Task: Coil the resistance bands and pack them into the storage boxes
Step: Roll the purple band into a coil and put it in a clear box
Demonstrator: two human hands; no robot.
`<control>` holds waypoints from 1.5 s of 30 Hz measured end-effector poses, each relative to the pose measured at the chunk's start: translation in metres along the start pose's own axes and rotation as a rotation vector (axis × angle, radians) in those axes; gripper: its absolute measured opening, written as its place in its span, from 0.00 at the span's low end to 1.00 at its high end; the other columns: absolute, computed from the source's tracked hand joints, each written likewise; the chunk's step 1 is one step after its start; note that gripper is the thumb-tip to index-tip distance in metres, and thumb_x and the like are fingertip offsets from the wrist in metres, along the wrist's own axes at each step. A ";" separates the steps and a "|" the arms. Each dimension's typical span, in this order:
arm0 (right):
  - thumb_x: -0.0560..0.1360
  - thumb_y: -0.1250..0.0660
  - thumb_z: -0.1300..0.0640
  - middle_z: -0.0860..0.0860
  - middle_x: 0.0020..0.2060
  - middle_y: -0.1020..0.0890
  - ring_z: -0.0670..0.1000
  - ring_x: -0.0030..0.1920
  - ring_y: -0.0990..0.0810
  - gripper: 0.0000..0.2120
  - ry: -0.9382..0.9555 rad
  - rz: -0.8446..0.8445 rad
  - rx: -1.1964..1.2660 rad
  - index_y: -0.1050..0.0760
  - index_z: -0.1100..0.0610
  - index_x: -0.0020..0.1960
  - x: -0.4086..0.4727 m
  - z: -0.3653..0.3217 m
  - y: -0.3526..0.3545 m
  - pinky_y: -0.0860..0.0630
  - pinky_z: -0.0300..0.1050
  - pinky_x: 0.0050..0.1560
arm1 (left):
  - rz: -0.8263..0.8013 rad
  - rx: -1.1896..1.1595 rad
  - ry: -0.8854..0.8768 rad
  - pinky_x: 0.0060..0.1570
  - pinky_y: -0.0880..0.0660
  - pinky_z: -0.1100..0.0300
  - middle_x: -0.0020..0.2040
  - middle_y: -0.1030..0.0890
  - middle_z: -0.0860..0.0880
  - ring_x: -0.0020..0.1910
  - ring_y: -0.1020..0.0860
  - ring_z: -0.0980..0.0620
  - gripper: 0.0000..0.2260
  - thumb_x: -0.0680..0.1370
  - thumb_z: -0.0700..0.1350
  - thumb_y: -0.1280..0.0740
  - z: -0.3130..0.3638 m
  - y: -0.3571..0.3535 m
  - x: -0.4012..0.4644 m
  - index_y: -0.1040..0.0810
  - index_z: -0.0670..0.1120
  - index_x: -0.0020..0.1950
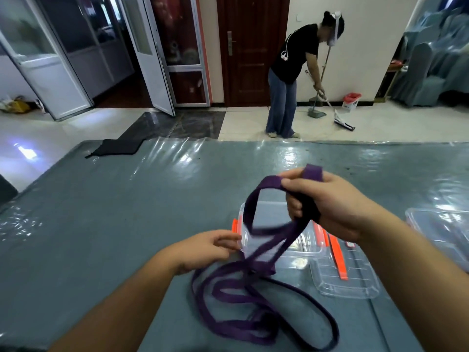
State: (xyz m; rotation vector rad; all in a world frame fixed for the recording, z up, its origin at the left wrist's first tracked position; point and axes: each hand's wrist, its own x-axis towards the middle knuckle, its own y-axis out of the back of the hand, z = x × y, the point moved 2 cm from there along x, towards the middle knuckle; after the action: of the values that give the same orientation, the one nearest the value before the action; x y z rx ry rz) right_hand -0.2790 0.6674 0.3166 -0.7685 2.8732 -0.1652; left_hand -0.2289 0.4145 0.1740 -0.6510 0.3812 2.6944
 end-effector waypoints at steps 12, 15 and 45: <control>0.64 0.30 0.62 0.62 0.37 0.23 0.54 0.36 0.28 0.10 -0.005 -0.279 -0.209 0.17 0.65 0.43 -0.020 0.009 -0.005 0.31 0.43 0.39 | -0.048 -0.227 0.106 0.40 0.27 0.60 0.37 0.18 0.56 0.37 0.24 0.54 0.39 0.66 0.50 0.27 0.019 -0.065 0.032 0.33 0.41 0.76; 0.58 0.29 0.57 0.62 0.38 0.20 0.58 0.39 0.25 0.13 0.008 -0.324 -0.160 0.15 0.60 0.41 -0.025 0.006 0.004 0.29 0.48 0.43 | -0.106 -0.145 0.114 0.39 0.26 0.58 0.39 0.19 0.54 0.36 0.22 0.55 0.38 0.70 0.46 0.28 0.013 -0.076 0.043 0.37 0.47 0.79; 0.70 0.25 0.47 0.45 0.38 0.22 0.42 0.36 0.25 0.15 -0.334 0.024 -0.807 0.22 0.53 0.52 -0.026 0.153 0.066 0.27 0.38 0.42 | 0.298 0.270 -0.461 0.49 0.16 0.55 0.49 0.13 0.46 0.49 0.13 0.45 0.12 0.76 0.33 0.27 0.221 0.027 -0.061 0.15 0.45 0.57</control>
State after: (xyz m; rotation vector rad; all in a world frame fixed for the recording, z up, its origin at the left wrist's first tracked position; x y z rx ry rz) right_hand -0.2607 0.7271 0.1599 -0.7634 2.5650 1.0704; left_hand -0.2739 0.4474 0.3978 0.1169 0.7425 2.8757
